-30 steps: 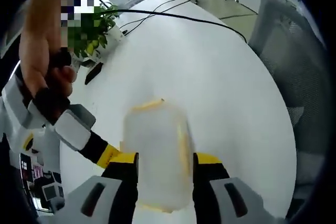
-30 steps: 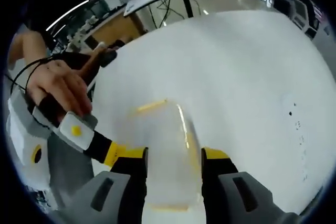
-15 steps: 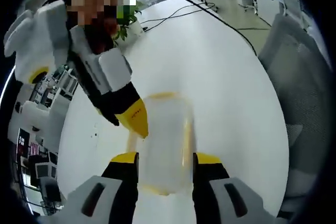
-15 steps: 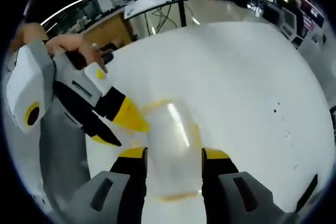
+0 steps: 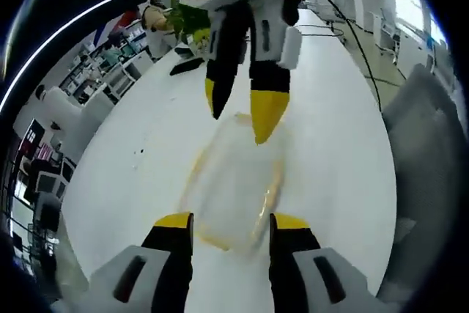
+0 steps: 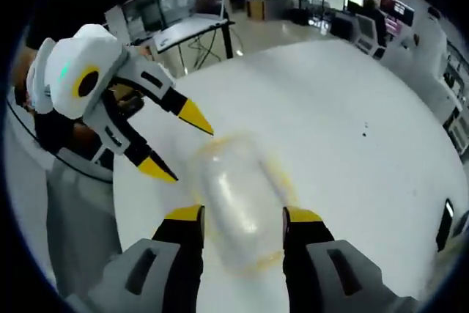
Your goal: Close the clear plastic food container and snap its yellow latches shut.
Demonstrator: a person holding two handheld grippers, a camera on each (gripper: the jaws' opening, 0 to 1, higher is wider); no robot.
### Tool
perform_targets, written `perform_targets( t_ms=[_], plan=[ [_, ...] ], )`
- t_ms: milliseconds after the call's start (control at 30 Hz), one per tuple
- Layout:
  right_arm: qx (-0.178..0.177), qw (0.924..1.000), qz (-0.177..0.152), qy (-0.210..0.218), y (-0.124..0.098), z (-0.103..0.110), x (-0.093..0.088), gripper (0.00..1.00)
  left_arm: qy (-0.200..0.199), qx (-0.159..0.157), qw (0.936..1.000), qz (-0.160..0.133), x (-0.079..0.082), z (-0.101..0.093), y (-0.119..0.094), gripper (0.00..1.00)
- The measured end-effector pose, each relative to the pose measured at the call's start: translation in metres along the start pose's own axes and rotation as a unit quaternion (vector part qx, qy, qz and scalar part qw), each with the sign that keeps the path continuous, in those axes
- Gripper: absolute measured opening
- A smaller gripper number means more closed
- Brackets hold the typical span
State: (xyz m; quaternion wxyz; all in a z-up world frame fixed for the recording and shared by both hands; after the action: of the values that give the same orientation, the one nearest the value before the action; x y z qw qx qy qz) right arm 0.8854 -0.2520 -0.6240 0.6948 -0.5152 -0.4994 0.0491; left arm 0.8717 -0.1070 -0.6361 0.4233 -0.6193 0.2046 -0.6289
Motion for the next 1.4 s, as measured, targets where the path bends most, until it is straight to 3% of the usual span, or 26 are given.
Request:
perform_targets(
  t_ms=[133, 267, 367, 500, 733, 1067, 1400],
  plan=[
    [-0.04, 0.9983, -0.032, 0.029, -0.007, -0.002, -0.011, 0.39, -0.062, 0.02, 0.9974, -0.031, -0.006, 0.006, -0.001, 0.35],
    [-0.053, 0.9949, -0.058, 0.062, -0.011, 0.003, -0.024, 0.39, -0.111, 0.034, 0.991, -0.066, -0.011, 0.007, 0.0, 0.35],
    [-0.073, 0.9908, -0.083, 0.078, -0.012, 0.007, -0.034, 0.39, -0.13, 0.04, 0.9875, -0.08, -0.017, 0.005, 0.002, 0.35],
    [-0.073, 0.9828, -0.128, 0.112, -0.015, 0.014, -0.041, 0.41, -0.144, 0.054, 0.9833, -0.097, -0.023, -0.003, 0.002, 0.35],
    [-0.123, 0.9778, -0.134, 0.104, -0.016, 0.014, -0.065, 0.42, -0.178, 0.083, 0.9737, -0.115, -0.039, -0.012, 0.004, 0.36],
    [-0.144, 0.9765, -0.118, 0.108, -0.001, 0.012, -0.083, 0.41, -0.186, 0.086, 0.9738, -0.098, -0.052, -0.014, 0.015, 0.34],
    [-0.141, 0.9807, -0.095, 0.096, 0.012, 0.011, -0.092, 0.4, -0.197, 0.083, 0.9727, -0.091, -0.054, -0.011, 0.022, 0.33]
  ],
)
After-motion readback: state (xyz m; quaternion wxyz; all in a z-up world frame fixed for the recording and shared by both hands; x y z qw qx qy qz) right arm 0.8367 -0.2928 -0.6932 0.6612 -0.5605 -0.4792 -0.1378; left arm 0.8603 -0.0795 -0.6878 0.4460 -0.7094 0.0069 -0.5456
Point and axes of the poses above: the point that each gripper's makers call its tool centre point, and the gripper's own axes: y roughly forward along the fingers, z roughly to its left, x roughly out of its top, the point moved 6 cm from there along -y, roughly backward along the fingers, and after that the axes turned 10 degrees about -x, right-handed, at the moved point
